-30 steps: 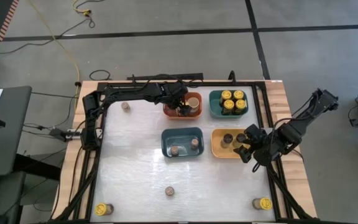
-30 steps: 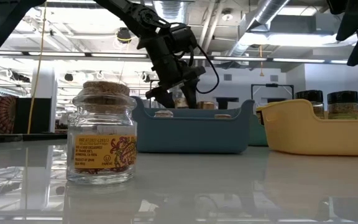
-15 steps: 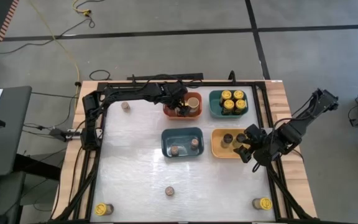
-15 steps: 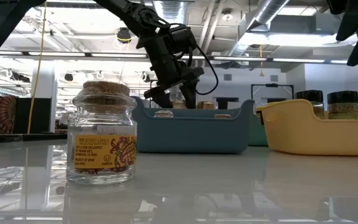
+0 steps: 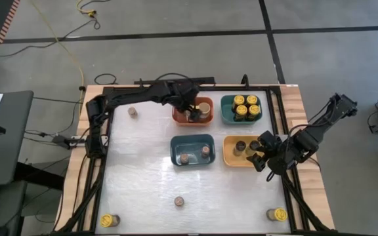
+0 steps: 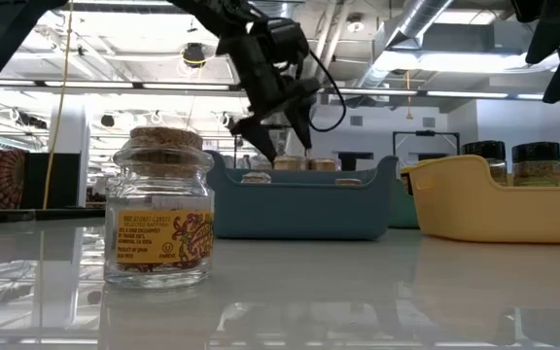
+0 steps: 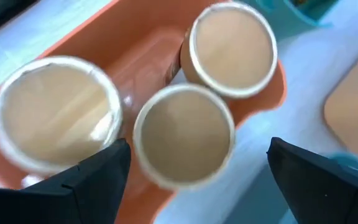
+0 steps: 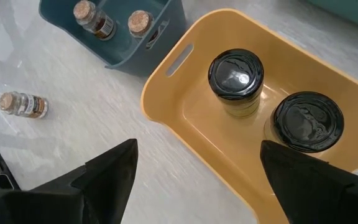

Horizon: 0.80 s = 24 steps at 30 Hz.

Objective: Sort spices by type
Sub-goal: Put the brown spice bottle into the blue bin

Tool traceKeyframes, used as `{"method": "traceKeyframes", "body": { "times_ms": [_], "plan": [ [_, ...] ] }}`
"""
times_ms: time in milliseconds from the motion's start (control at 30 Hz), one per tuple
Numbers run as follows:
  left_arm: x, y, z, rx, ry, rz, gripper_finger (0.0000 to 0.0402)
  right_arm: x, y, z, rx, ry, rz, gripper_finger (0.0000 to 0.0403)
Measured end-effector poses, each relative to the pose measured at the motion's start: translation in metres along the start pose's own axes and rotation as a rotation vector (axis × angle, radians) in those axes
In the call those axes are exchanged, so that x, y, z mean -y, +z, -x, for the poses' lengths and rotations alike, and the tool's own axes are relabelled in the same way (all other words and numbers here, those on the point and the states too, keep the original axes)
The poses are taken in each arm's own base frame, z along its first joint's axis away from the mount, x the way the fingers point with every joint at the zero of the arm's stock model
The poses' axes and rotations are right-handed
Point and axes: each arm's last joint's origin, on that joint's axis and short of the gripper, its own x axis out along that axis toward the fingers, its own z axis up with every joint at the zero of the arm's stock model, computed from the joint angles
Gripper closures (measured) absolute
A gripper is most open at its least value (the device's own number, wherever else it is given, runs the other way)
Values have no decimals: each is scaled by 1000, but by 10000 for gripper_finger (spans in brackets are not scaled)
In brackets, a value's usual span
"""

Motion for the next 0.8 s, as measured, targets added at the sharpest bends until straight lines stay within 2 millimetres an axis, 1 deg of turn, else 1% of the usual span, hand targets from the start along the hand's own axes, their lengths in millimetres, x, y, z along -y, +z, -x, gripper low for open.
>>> {"method": "traceKeyframes", "body": {
  "times_ms": [67, 233, 400, 500, 633, 700, 800],
  "plan": [
    [0, 1, 9, -23, 11, -25, 39, 0, 0, 0, 0, 0, 0, 38],
    [2, 3, 31, -18, 8, -99, 39, 0, 0, 0, 0, -1, 0, 38],
    [0, 0, 36, -51, 21, -218, 40, 0, 0, 0, 0, -1, 0, 38],
    [-7, -3, 37, -104, 41, -226, 40, 0, 1, -1, 3, -4, -6, 38],
    [-28, -6, 38, -205, 96, -220, 40, 1, 5, -3, 13, -21, -27, 38],
    [-41, -4, 38, -225, 125, -193, 40, 2, 7, -4, 19, -29, -40, 38],
    [-63, 2, 43, -228, 156, -156, 40, 3, 10, -5, 27, -40, -59, 38]
  ]
}}
